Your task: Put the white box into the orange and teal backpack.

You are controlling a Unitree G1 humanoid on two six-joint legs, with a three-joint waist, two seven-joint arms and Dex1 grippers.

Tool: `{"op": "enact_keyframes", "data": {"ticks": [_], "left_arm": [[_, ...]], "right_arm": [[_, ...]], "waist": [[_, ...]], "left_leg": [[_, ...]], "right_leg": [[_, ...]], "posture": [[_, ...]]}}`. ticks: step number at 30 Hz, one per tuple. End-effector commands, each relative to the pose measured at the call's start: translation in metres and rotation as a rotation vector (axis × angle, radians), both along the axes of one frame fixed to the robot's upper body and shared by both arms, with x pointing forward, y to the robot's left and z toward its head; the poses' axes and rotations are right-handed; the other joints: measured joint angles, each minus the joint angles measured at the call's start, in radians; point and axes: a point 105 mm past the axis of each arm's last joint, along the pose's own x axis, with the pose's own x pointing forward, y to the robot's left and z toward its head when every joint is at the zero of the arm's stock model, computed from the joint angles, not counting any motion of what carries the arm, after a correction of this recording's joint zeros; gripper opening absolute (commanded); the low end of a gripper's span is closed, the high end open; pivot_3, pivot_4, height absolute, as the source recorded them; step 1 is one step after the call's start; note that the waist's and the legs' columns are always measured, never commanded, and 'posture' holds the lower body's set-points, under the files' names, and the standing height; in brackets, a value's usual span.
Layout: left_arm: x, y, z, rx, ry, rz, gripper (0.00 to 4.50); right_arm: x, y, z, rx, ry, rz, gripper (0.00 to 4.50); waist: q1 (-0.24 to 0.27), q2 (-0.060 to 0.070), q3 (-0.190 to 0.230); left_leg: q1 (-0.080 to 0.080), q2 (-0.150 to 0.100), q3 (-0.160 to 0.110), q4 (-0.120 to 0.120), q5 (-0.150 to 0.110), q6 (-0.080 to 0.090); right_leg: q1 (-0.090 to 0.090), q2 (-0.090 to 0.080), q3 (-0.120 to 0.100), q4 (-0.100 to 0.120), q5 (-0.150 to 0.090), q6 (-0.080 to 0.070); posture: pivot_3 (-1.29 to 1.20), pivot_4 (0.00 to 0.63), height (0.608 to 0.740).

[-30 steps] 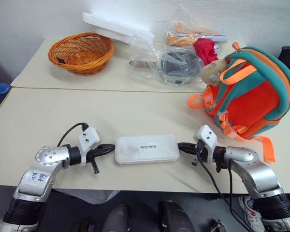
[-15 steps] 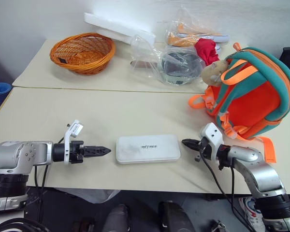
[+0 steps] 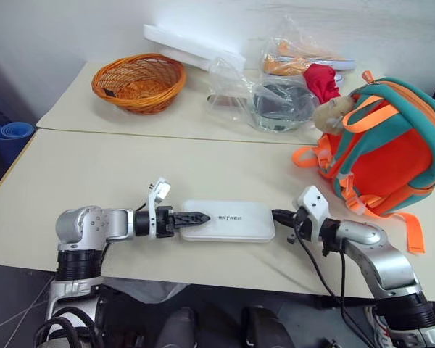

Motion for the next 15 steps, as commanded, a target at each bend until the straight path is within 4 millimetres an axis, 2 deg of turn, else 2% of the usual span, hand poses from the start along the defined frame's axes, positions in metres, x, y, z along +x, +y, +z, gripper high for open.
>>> {"op": "enact_keyframes", "data": {"ticks": [1,5,7,9,12,15], "left_arm": [[-0.008,-0.007,-0.002,-0.033,0.065,-0.043,2.76],[-0.009,-0.011,0.002,-0.061,0.058,-0.055,1.71],[-0.007,-0.010,0.006,-0.085,0.046,-0.043,1.35],[-0.005,-0.004,0.011,-0.106,0.029,-0.022,1.26],[-0.001,0.012,0.023,-0.153,0.002,0.035,1.26],[0.005,0.039,0.044,-0.232,-0.063,0.132,1.26]], "right_arm": [[-0.002,0.001,0.010,0.022,-0.039,0.004,0.00],[-0.003,0.002,0.011,0.034,-0.044,-0.003,0.00],[-0.005,-0.003,0.015,0.053,-0.051,-0.029,0.00],[-0.008,-0.016,0.021,0.080,-0.051,-0.083,0.00],[-0.011,-0.049,0.038,0.137,-0.070,-0.242,0.56],[-0.016,-0.089,0.060,0.201,-0.114,-0.429,1.47]], "waist": [[-0.005,0.000,0.000],[-0.006,-0.001,0.000],[-0.006,-0.001,0.000],[-0.005,-0.001,0.000],[-0.006,-0.002,0.000],[-0.009,-0.002,0.001]], "left_leg": [[0.000,0.000,0.000,0.000,0.000,-0.001],[-0.001,0.001,0.000,0.000,0.000,-0.002],[0.000,0.001,0.000,0.000,0.001,-0.002],[-0.001,0.001,0.000,0.000,0.001,-0.002],[-0.001,0.002,0.000,-0.001,0.000,-0.003],[-0.001,0.002,0.000,-0.001,0.000,-0.002]], "right_leg": [[0.000,0.000,0.000,0.000,0.000,0.000],[-0.001,0.001,0.000,0.000,0.000,0.000],[-0.001,0.001,0.000,0.000,0.000,0.000],[-0.001,0.001,0.000,0.000,0.000,0.000],[-0.001,0.001,0.001,0.000,0.000,0.000],[-0.002,0.001,0.001,0.000,0.000,0.000]], "posture": [[0.00,0.150,0.740],[0.00,0.150,0.740],[0.00,0.150,0.740],[0.00,0.150,0.740],[0.00,0.150,0.740],[0.00,0.150,0.740]]}}
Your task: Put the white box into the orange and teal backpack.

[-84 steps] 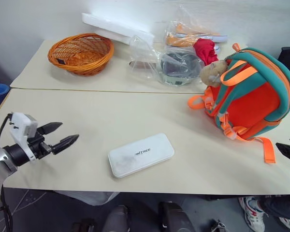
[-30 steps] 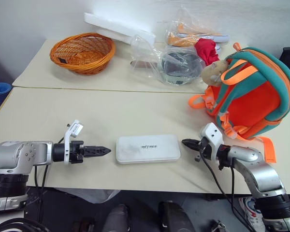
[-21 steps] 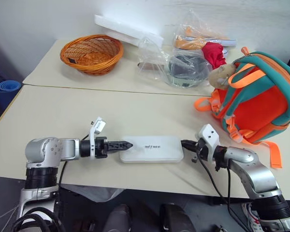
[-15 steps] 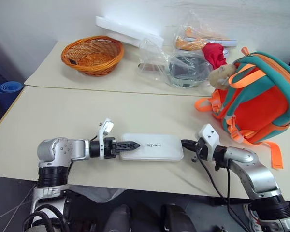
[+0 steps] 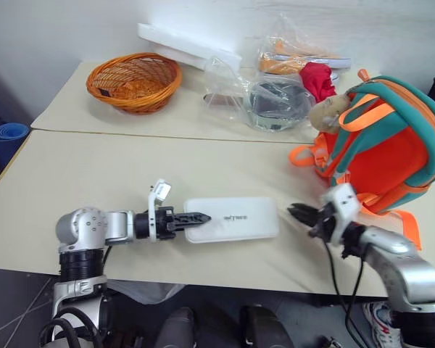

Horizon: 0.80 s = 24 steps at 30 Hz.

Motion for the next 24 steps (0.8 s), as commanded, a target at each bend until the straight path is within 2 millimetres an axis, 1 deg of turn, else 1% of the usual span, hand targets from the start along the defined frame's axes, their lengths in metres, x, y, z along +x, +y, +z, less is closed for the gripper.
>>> {"op": "enact_keyframes", "data": {"ticks": [1,3,6,9,13,17,20,24], "left_arm": [[0.008,0.035,0.033,-0.090,-0.109,0.134,1.26],[0.009,0.045,0.044,-0.127,-0.152,0.172,1.26],[0.008,0.059,0.070,-0.232,-0.247,0.222,1.26],[0.007,0.058,0.080,-0.264,-0.291,0.227,1.26],[0.008,0.052,0.092,-0.274,-0.331,0.206,1.26],[0.008,0.052,0.105,-0.293,-0.374,0.207,1.26],[0.010,0.053,0.107,-0.274,-0.391,0.233,1.26],[0.012,0.056,0.108,-0.247,-0.421,0.284,1.26]], "right_arm": [[-0.006,-0.043,0.039,0.066,-0.093,-0.203,1.82],[-0.004,-0.050,0.050,0.093,-0.119,-0.248,2.48],[0.018,-0.047,0.067,0.173,-0.167,-0.300,3.48],[0.038,-0.037,0.072,0.216,-0.177,-0.318,4.48],[0.071,-0.025,0.079,0.272,-0.191,-0.351,4.50],[0.090,-0.022,0.080,0.256,-0.217,-0.375,4.50],[0.095,-0.023,0.082,0.262,-0.250,-0.372,3.92],[0.097,-0.022,0.083,0.257,-0.274,-0.350,2.53]], "waist": [[-0.004,0.000,0.000],[-0.007,0.000,0.000],[-0.020,0.000,0.000],[-0.024,0.000,0.000],[-0.024,-0.001,0.001],[-0.025,-0.001,0.001],[-0.024,-0.001,0.001],[-0.025,-0.001,0.001]], "left_leg": [[0.000,0.000,0.000,-0.001,0.000,0.000],[0.000,0.001,0.000,-0.002,0.000,0.000],[0.000,0.001,0.000,-0.002,0.000,0.000],[0.000,0.001,0.000,-0.002,0.000,-0.001],[-0.001,0.001,0.000,-0.003,0.003,-0.006],[-0.003,0.000,0.001,-0.002,0.003,-0.006],[-0.003,0.001,0.001,-0.002,0.003,-0.006],[-0.004,0.001,0.001,-0.002,0.003,-0.006]], "right_leg": [[0.000,0.000,0.000,0.000,0.000,0.000],[-0.001,0.001,0.001,0.000,0.000,0.000],[-0.001,0.001,0.001,0.001,0.000,0.000],[-0.001,0.001,0.001,0.001,0.000,0.000],[-0.003,0.001,0.001,0.000,0.000,0.000],[-0.004,0.001,0.000,0.001,0.000,0.000],[-0.004,0.001,0.000,0.001,0.000,0.000],[-0.004,0.001,0.000,0.002,0.000,0.001]], "posture": [[0.00,0.150,0.740],[0.00,0.150,0.740],[0.00,0.150,0.740],[0.00,0.150,0.740],[0.00,0.150,0.740],[0.00,0.150,0.740],[0.00,0.150,0.740],[0.00,0.150,0.740]]}}
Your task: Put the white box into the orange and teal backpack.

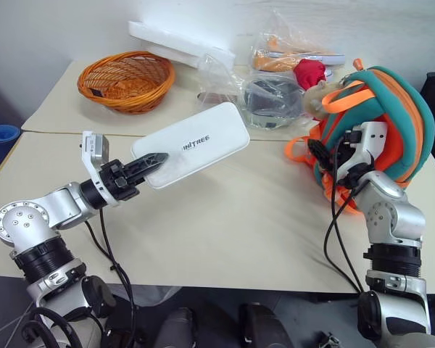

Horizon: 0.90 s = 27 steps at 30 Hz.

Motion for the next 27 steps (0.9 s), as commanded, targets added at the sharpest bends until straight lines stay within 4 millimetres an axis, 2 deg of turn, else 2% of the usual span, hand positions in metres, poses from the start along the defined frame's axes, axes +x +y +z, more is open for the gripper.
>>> {"op": "enact_keyframes", "data": {"ticks": [1,5,7,8,10,13,18,21,27], "left_arm": [[-0.002,0.005,0.017,-0.004,-0.103,0.051,1.26],[0.004,0.009,0.022,0.028,-0.139,0.107,1.26],[0.006,0.008,0.028,0.046,-0.174,0.124,1.26],[0.007,0.008,0.032,0.051,-0.198,0.127,1.26],[0.008,0.007,0.040,0.055,-0.250,0.128,1.26],[0.009,0.003,0.061,0.046,-0.360,0.115,1.26],[0.000,-0.014,0.091,0.031,-0.530,0.018,1.26],[-0.007,-0.027,0.097,0.048,-0.595,-0.050,1.26],[-0.015,-0.054,0.087,0.116,-0.667,-0.163,1.26]], "right_arm": [[-0.001,0.003,0.017,-0.015,-0.080,0.024,2.18],[-0.009,0.016,0.025,-0.015,-0.115,0.130,0.79],[-0.023,0.034,0.034,-0.016,-0.146,0.280,0.18],[-0.034,0.045,0.040,-0.014,-0.157,0.388,0.02],[-0.059,0.065,0.047,-0.017,-0.141,0.591,0.02],[-0.110,0.082,0.057,-0.075,-0.102,0.898,0.02],[-0.173,0.076,0.066,-0.130,0.030,1.199,0.02],[-0.192,0.067,0.070,-0.143,0.098,1.262,0.02],[-0.203,0.056,0.070,-0.140,0.174,1.269,0.02]], "waist": [[0.000,0.000,0.000],[0.000,0.000,0.000],[0.000,0.000,0.000],[0.000,0.000,0.000],[0.001,0.000,0.001],[0.003,0.000,0.001],[0.004,-0.003,0.003],[0.002,-0.003,0.003],[0.005,-0.005,0.004]], "left_leg": [[0.000,0.000,0.000,0.000,0.000,0.000],[0.000,0.000,0.000,0.000,0.000,0.000],[0.000,0.000,0.000,0.000,0.000,0.000],[0.000,0.000,0.000,-0.001,0.000,0.000],[0.000,0.001,0.000,-0.001,0.000,-0.001],[-0.001,0.001,0.000,-0.002,0.000,0.000],[-0.001,0.001,-0.001,-0.001,-0.001,0.001],[0.000,0.001,-0.001,-0.001,-0.004,0.006],[0.000,0.001,-0.002,0.000,-0.005,0.007]], "right_leg": [[0.000,0.000,0.000,0.000,0.000,0.000],[0.000,0.000,0.000,0.000,0.000,0.000],[0.000,0.001,0.000,0.000,0.000,0.000],[0.000,0.001,-0.001,0.000,0.000,0.000],[0.000,0.001,-0.001,-0.001,0.000,0.000],[0.000,0.001,-0.001,-0.002,0.000,0.000],[0.001,0.000,-0.001,-0.004,0.000,0.000],[0.003,0.000,-0.001,-0.006,0.000,0.000],[0.003,-0.001,0.002,-0.008,0.000,0.000]], "posture": [[0.00,0.150,0.740],[0.00,0.150,0.740],[0.00,0.150,0.740],[0.00,0.150,0.740],[0.00,0.150,0.740],[0.00,0.150,0.740],[0.00,0.150,0.740],[0.00,0.150,0.740],[0.00,0.150,0.740]]}}
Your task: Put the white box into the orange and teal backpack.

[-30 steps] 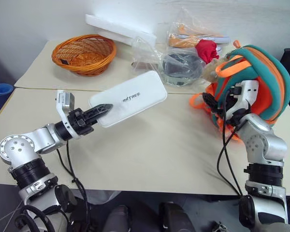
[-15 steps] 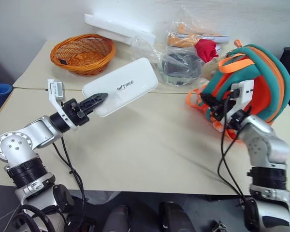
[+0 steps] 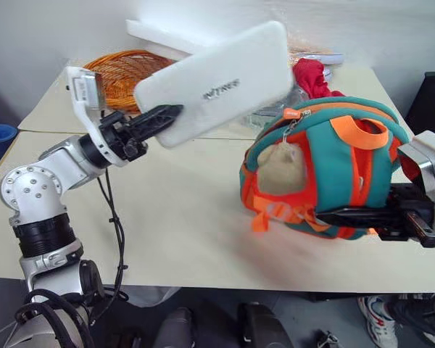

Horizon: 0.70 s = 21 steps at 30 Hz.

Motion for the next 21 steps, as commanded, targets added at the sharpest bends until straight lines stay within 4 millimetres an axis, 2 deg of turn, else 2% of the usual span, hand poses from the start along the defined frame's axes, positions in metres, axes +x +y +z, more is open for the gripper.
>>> {"op": "enact_keyframes", "data": {"ticks": [1,4,12,19,21], "left_arm": [[-0.008,-0.009,0.004,0.040,-0.100,-0.025,1.26],[-0.006,-0.006,-0.014,0.171,-0.134,-0.026,1.26],[0.011,0.019,-0.032,0.448,-0.270,0.021,1.26],[0.016,0.006,-0.036,0.612,-0.392,-0.120,1.26],[0.023,-0.005,-0.028,0.629,-0.447,-0.141,1.26]], "right_arm": [[-0.009,-0.003,0.010,0.004,-0.029,0.025,0.02],[-0.003,-0.009,0.002,-0.017,-0.016,-0.040,0.02],[-0.003,-0.015,-0.003,-0.027,-0.012,-0.065,0.02],[0.001,-0.017,-0.008,-0.044,-0.016,-0.063,0.02],[0.000,-0.017,-0.008,-0.050,-0.016,-0.049,0.02]], "waist": [[0.001,0.000,0.000],[-0.001,0.000,0.000],[0.013,0.000,0.000],[0.035,-0.001,0.000],[0.041,-0.001,0.000]], "left_leg": [[0.000,0.000,0.000,0.000,0.000,0.000],[0.000,0.000,0.000,0.000,0.000,0.000],[0.000,0.000,0.000,0.001,0.000,0.001],[-0.005,0.000,-0.002,0.000,-0.001,0.002],[-0.005,0.000,-0.002,0.001,-0.001,0.002]], "right_leg": [[0.000,0.000,0.000,0.000,0.000,0.000],[0.000,0.000,0.000,0.000,0.000,0.000],[0.001,-0.001,0.000,-0.001,0.000,-0.001],[-0.002,-0.003,-0.001,-0.004,-0.001,-0.001],[-0.002,-0.003,-0.002,-0.005,-0.001,-0.001]], "posture": [[0.00,0.150,0.740],[0.00,0.150,0.740],[0.00,0.150,0.740],[0.00,0.150,0.740],[0.00,0.150,0.740]]}}
